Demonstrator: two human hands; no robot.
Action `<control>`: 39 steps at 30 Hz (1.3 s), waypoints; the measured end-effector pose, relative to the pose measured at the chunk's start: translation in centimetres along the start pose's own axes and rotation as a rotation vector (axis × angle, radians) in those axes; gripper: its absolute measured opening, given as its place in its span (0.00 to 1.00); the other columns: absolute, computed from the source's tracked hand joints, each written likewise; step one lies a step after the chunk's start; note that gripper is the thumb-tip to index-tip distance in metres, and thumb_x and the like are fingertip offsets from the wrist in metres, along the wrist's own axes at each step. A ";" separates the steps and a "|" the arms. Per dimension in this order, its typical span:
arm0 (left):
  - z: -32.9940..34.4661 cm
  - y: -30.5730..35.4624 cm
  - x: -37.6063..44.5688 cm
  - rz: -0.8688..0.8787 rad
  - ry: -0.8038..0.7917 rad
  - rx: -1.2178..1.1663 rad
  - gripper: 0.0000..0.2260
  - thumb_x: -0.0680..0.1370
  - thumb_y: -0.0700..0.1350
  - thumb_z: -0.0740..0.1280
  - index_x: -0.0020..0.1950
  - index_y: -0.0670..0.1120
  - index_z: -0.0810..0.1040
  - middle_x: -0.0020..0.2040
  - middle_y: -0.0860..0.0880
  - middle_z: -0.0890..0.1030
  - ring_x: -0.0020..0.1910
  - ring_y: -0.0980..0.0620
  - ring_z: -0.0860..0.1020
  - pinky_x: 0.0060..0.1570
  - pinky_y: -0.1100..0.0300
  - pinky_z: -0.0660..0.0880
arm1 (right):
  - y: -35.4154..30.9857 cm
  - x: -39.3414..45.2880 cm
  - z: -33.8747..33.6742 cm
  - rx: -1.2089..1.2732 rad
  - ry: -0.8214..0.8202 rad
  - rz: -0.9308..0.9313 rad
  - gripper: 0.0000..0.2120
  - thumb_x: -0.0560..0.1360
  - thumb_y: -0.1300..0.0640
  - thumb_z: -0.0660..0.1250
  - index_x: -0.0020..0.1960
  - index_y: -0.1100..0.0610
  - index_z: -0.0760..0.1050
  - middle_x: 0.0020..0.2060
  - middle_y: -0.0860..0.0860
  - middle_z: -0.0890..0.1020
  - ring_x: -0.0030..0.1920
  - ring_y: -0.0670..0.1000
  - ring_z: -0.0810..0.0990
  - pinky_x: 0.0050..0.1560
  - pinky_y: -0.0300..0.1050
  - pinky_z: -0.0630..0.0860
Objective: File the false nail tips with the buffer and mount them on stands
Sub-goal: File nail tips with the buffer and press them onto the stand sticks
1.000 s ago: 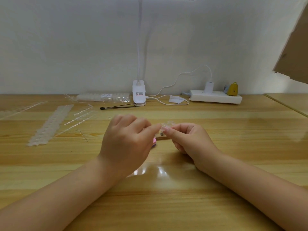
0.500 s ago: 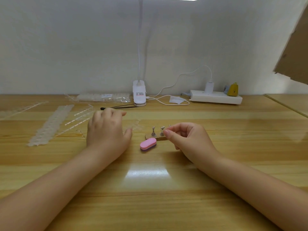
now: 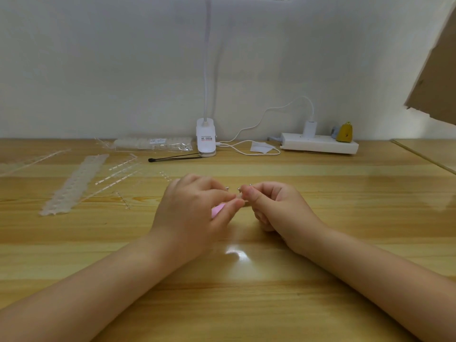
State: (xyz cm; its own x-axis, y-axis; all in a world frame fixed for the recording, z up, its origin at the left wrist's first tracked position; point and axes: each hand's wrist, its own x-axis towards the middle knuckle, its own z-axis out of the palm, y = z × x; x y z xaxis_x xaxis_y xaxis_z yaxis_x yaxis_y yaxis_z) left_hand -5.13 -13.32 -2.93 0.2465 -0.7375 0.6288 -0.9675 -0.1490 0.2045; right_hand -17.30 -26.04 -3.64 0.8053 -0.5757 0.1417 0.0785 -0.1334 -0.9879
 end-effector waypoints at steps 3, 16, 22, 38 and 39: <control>0.0 -0.8 0.1 -0.119 -0.137 0.235 0.22 0.76 0.68 0.53 0.54 0.59 0.81 0.49 0.57 0.79 0.51 0.52 0.74 0.49 0.57 0.63 | 0.2 0.3 -0.3 0.059 0.024 0.049 0.12 0.73 0.49 0.69 0.41 0.58 0.79 0.22 0.48 0.68 0.22 0.45 0.62 0.22 0.36 0.60; 0.0 -0.2 0.3 0.248 0.287 0.112 0.15 0.77 0.51 0.61 0.52 0.39 0.76 0.43 0.41 0.79 0.37 0.41 0.78 0.35 0.49 0.76 | -0.3 0.5 -0.4 0.387 -0.067 0.176 0.08 0.70 0.54 0.69 0.37 0.59 0.75 0.21 0.48 0.65 0.21 0.43 0.61 0.19 0.32 0.57; 0.5 0.1 0.3 0.501 0.360 0.240 0.10 0.80 0.50 0.64 0.54 0.43 0.74 0.45 0.44 0.81 0.40 0.44 0.79 0.40 0.49 0.76 | -0.6 0.0 -0.1 0.348 -0.207 0.210 0.14 0.80 0.60 0.60 0.35 0.56 0.67 0.23 0.46 0.62 0.23 0.42 0.59 0.19 0.32 0.56; 0.1 -1.7 0.7 0.597 0.350 0.143 0.15 0.80 0.42 0.65 0.65 0.49 0.70 0.46 0.49 0.78 0.37 0.49 0.77 0.41 0.52 0.74 | -0.8 -0.2 0.1 0.423 -0.327 0.228 0.08 0.74 0.56 0.63 0.36 0.55 0.70 0.24 0.47 0.62 0.25 0.43 0.58 0.21 0.32 0.55; 0.0 -2.1 0.7 0.563 0.345 0.159 0.16 0.78 0.40 0.67 0.64 0.49 0.70 0.44 0.48 0.80 0.35 0.48 0.78 0.40 0.50 0.75 | -0.9 -0.1 0.0 0.443 -0.309 0.234 0.07 0.74 0.55 0.62 0.38 0.56 0.70 0.24 0.47 0.61 0.24 0.43 0.59 0.21 0.32 0.55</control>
State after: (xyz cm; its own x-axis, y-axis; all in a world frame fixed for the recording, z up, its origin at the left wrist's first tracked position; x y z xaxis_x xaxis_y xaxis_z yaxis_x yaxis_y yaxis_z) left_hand -2.95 -13.57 -2.94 -0.3186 -0.4824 0.8160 -0.9438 0.0818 -0.3201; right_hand -17.47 -25.83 -2.80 0.9596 -0.2782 -0.0419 0.0629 0.3572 -0.9319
